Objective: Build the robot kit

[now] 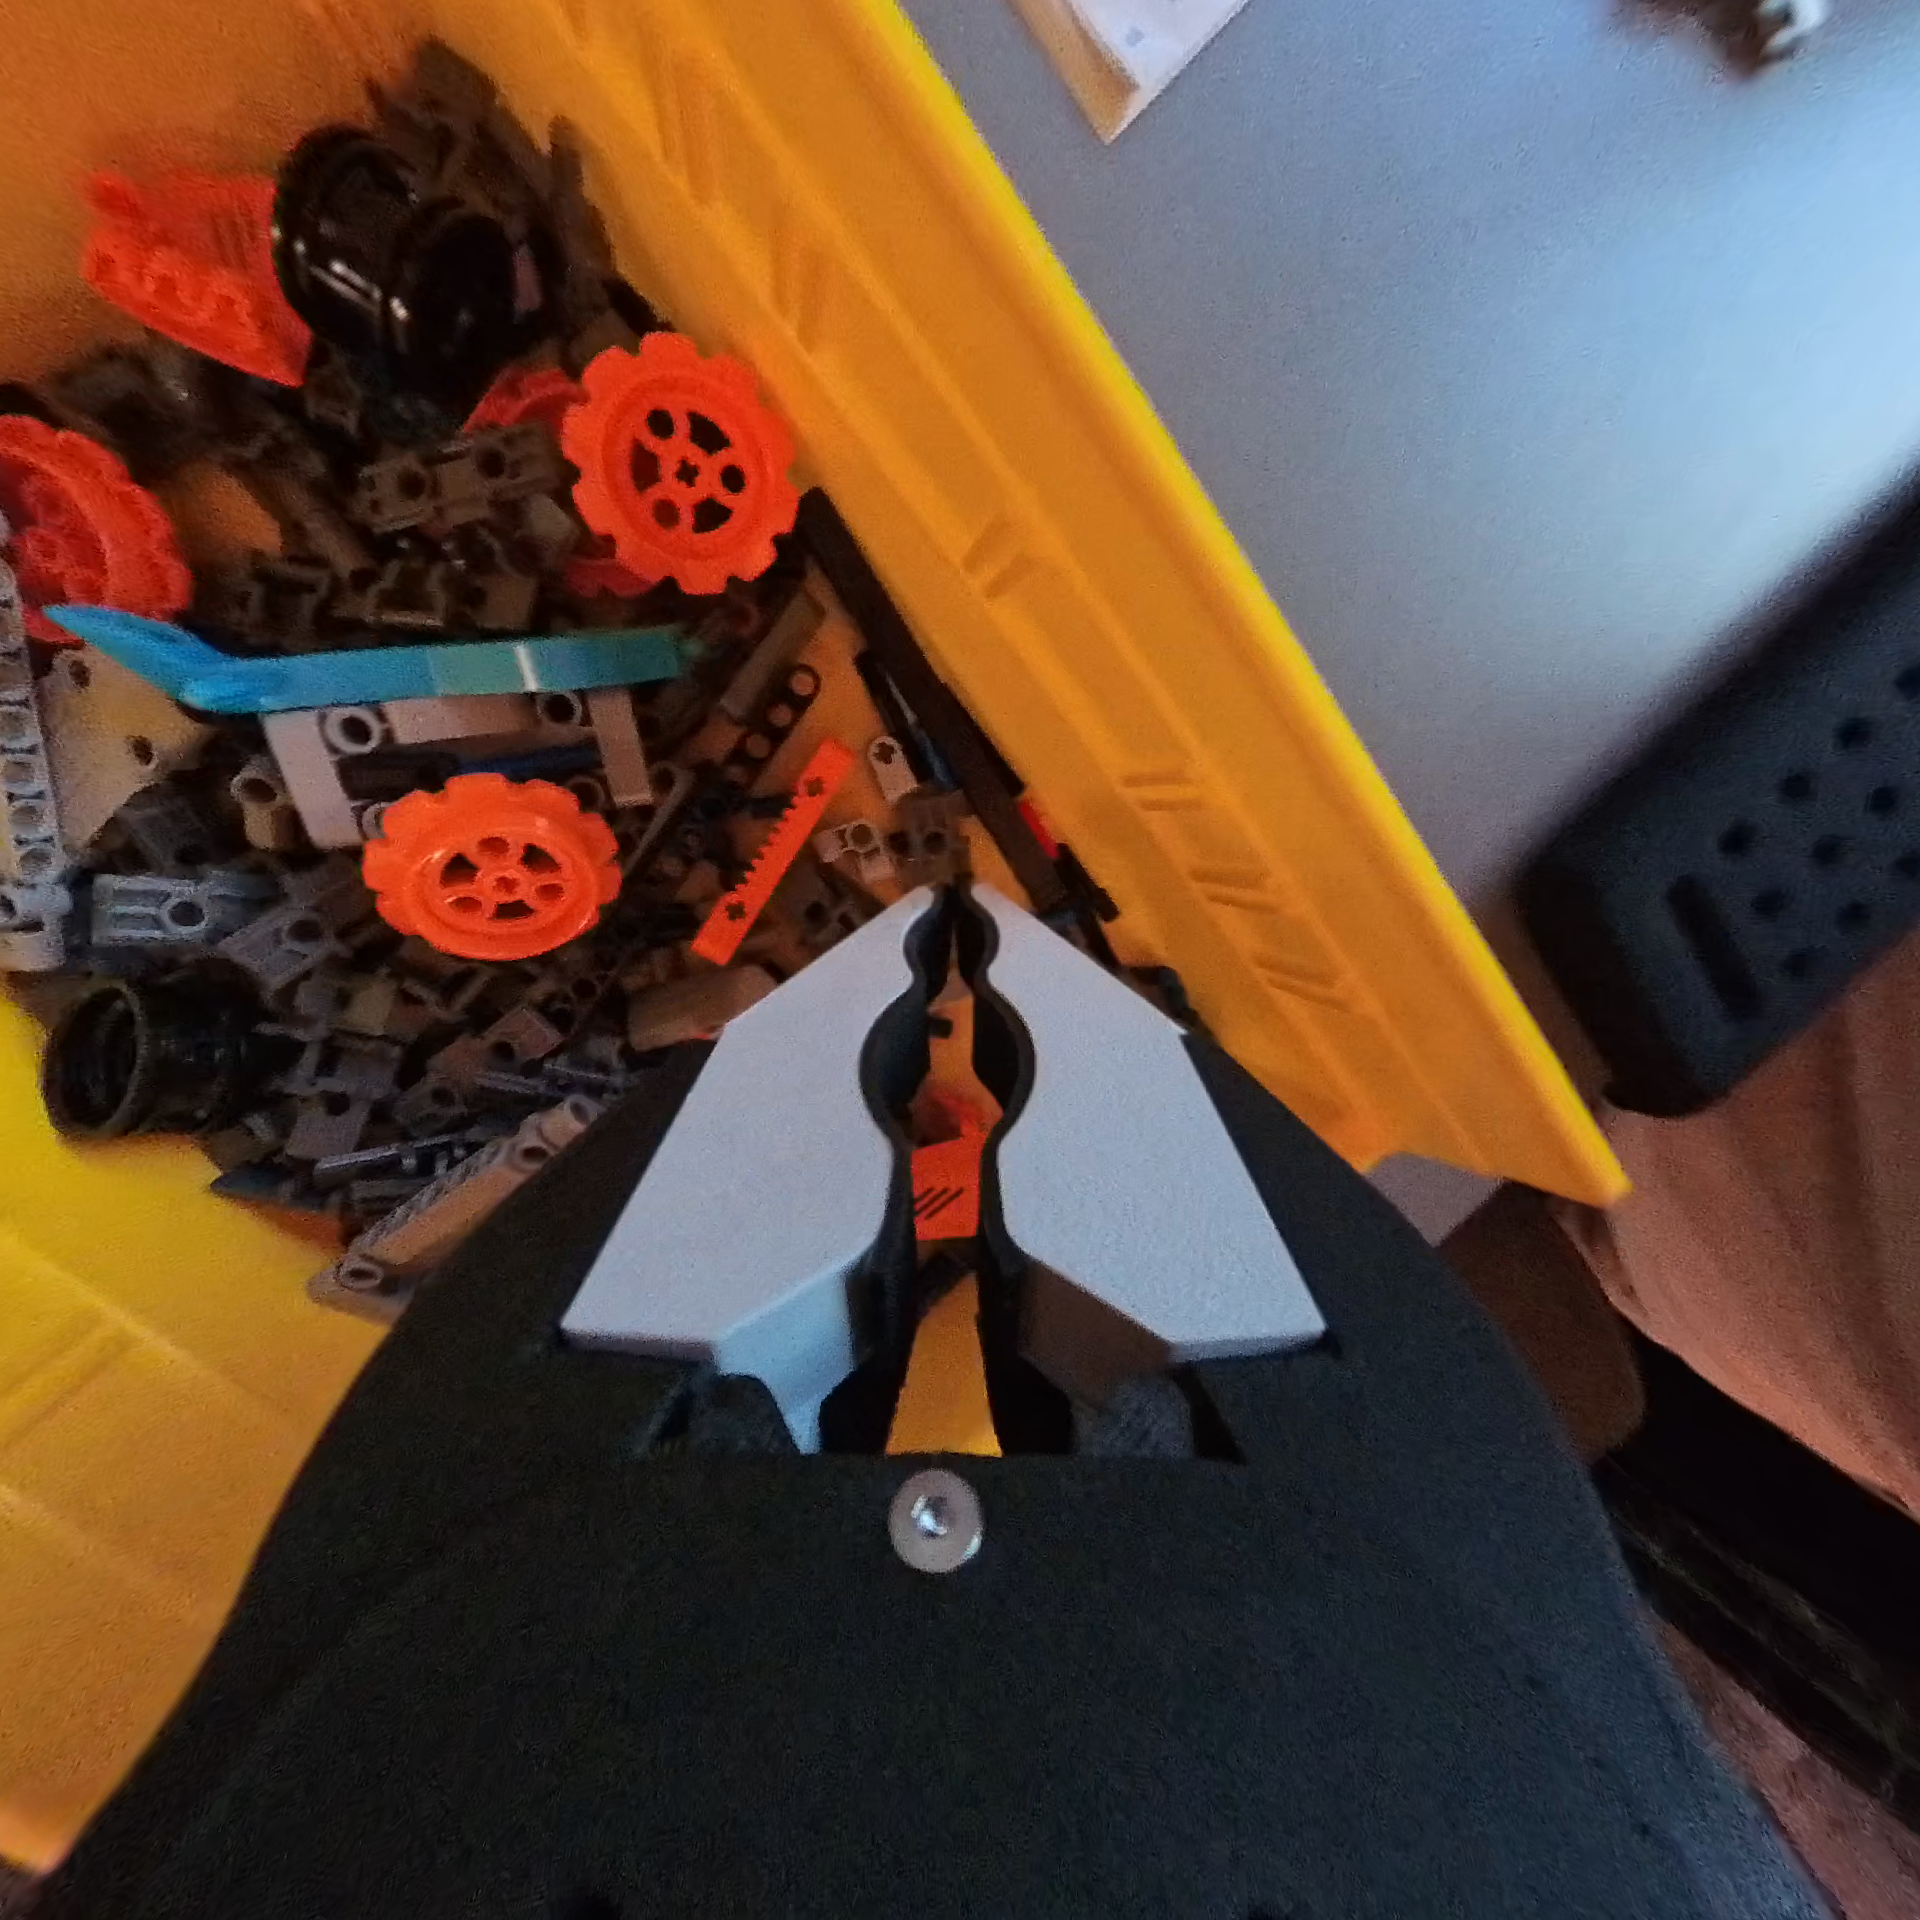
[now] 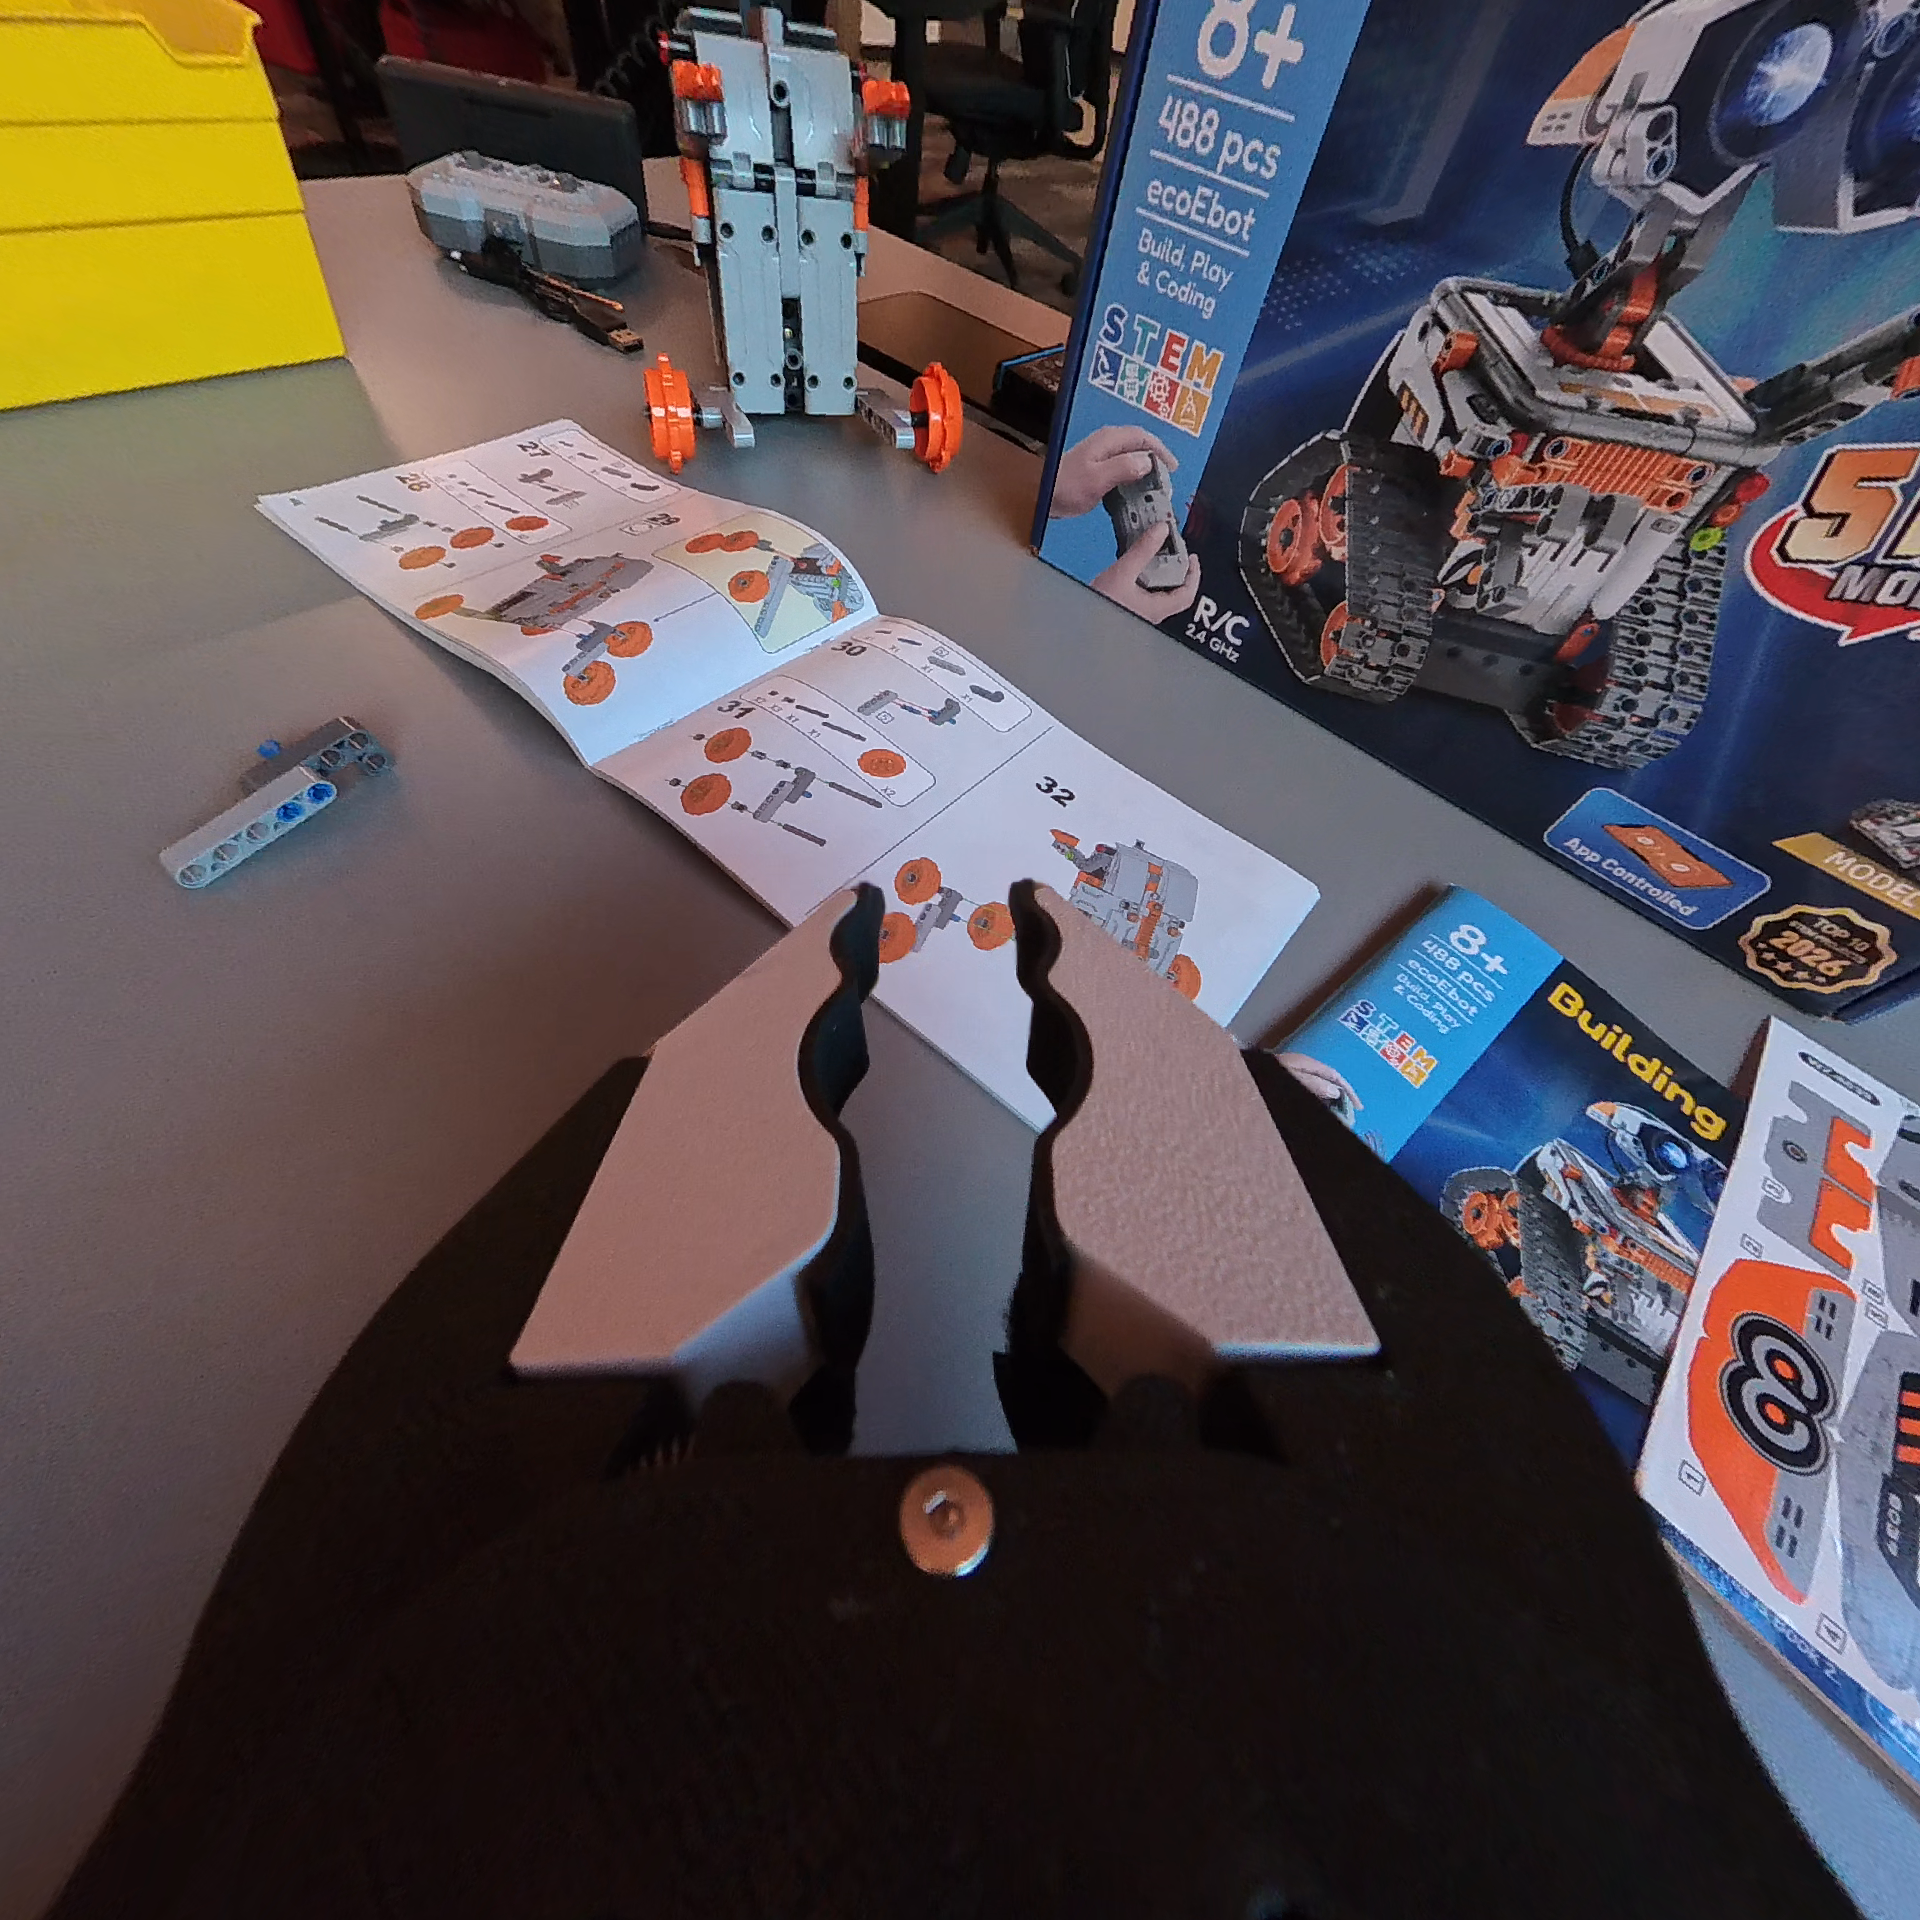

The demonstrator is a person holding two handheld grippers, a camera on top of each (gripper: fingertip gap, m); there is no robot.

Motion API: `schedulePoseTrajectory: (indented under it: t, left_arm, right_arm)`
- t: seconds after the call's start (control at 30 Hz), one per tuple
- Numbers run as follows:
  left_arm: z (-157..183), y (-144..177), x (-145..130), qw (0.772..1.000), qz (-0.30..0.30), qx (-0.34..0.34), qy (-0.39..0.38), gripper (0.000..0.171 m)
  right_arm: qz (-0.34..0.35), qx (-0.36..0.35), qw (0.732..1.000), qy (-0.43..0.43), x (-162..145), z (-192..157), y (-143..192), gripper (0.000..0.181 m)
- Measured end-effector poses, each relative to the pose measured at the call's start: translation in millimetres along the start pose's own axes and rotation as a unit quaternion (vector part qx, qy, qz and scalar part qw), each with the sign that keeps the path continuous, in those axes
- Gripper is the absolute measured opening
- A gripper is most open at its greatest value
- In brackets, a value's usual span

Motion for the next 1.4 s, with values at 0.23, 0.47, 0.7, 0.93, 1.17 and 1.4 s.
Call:
schedulePoseTrajectory:
  t: [0.23, 0.47, 0.7, 0.93, 1.17, 1.4]
  left_arm:
    - [-14.1, -23.6, -12.6, 0.995, -0.011, 0.015, 0.094, 0.0]
    - [-17.0, -23.0, -19.3, 0.984, -0.005, -0.06, 0.17, 0.001]
    - [-21.6, -30.1, -18.2, 0.982, -0.037, -0.025, 0.181, 0.002]
    - [-17.6, -33.8, -10.0, 0.98, -0.074, 0.009, 0.187, 0.007]
    - [-8.2, -37.8, -1.7, 0.975, -0.116, 0.089, 0.168, 0.007]
    - [0.1, -40.5, -1.7, 0.967, -0.117, 0.15, 0.168, 0.006]
  right_arm:
    - [-0.015, -0.016, 1.0, -0.001, -4.0, 2.4, -1.1, 0.025]
    - [-0.016, -0.012, 1.0, 0.0, -3.6, 2.1, -2.4, 0.025]
    - [-0.007, 0.003, 1.0, 0.011, 0.5, -4.0, -0.6, 0.025]
    - [0.008, 0.002, 1.0, 0.028, 7.9, -6.5, 6.3, 0.025]
    - [0.01, -0.007, 1.0, 0.003, 1.2, 3.3, 10.6, 0.025]
    - [0.044, 0.008, 0.999, -0.023, 5.1, 5.3, 19.6, 0.024]
Point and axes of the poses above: each gripper's, where its closed fingertips meet, y back along the fingers, x out of its top, z = x × y across the jaws, the point moved 8 cm from there along y, back along the fingers, and after that the axes turned 2 degrees about -z, right-handed, at the moved point
